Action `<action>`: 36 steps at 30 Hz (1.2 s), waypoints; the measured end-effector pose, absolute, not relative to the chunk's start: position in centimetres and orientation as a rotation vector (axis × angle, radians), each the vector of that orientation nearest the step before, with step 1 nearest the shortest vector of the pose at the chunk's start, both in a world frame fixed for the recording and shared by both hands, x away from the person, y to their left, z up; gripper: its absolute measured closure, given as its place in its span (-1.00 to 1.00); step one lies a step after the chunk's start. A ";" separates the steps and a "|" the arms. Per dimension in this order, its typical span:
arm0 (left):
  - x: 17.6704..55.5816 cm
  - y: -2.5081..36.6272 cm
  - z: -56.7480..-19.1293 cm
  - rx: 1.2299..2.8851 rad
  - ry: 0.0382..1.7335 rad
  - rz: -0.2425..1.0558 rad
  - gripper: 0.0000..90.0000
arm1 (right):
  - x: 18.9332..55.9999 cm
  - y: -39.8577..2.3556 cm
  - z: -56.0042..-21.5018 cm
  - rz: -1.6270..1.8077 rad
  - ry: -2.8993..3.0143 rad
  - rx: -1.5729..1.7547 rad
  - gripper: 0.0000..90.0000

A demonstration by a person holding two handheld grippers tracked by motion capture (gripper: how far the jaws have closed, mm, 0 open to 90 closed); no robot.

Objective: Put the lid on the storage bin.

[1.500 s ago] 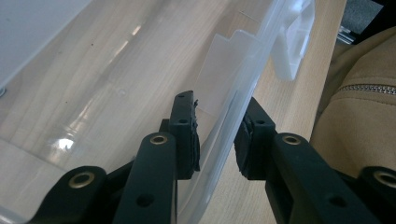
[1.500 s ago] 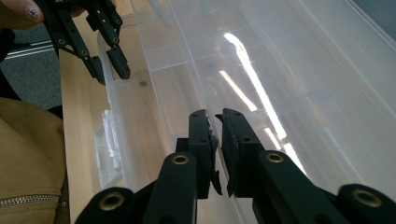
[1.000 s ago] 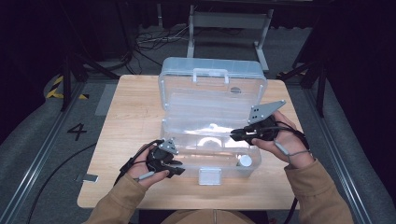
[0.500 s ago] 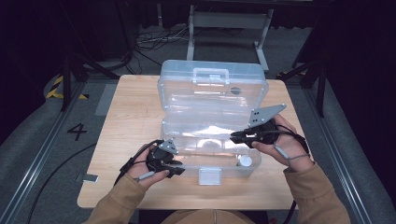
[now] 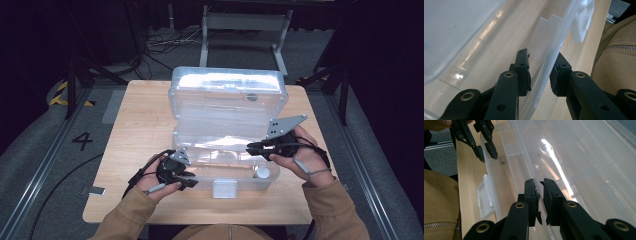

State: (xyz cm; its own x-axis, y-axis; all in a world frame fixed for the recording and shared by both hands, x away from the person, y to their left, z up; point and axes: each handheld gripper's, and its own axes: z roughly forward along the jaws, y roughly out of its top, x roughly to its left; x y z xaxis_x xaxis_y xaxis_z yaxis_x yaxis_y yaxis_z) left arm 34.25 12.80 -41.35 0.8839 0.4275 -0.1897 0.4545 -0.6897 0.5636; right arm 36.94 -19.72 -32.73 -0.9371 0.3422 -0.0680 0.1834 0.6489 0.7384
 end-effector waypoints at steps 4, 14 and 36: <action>34.2 12.8 -41.4 2.421 0.644 -0.058 0.58 | 36.8 -19.7 -32.8 1.158 2.665 0.430 0.80; 34.0 13.2 -40.7 2.399 0.653 -0.071 0.48 | 36.6 -19.8 -32.9 1.158 2.663 0.421 0.80; 33.2 17.0 -33.7 2.137 0.656 0.045 0.61 | 36.4 -19.8 -33.1 1.161 2.658 0.424 0.80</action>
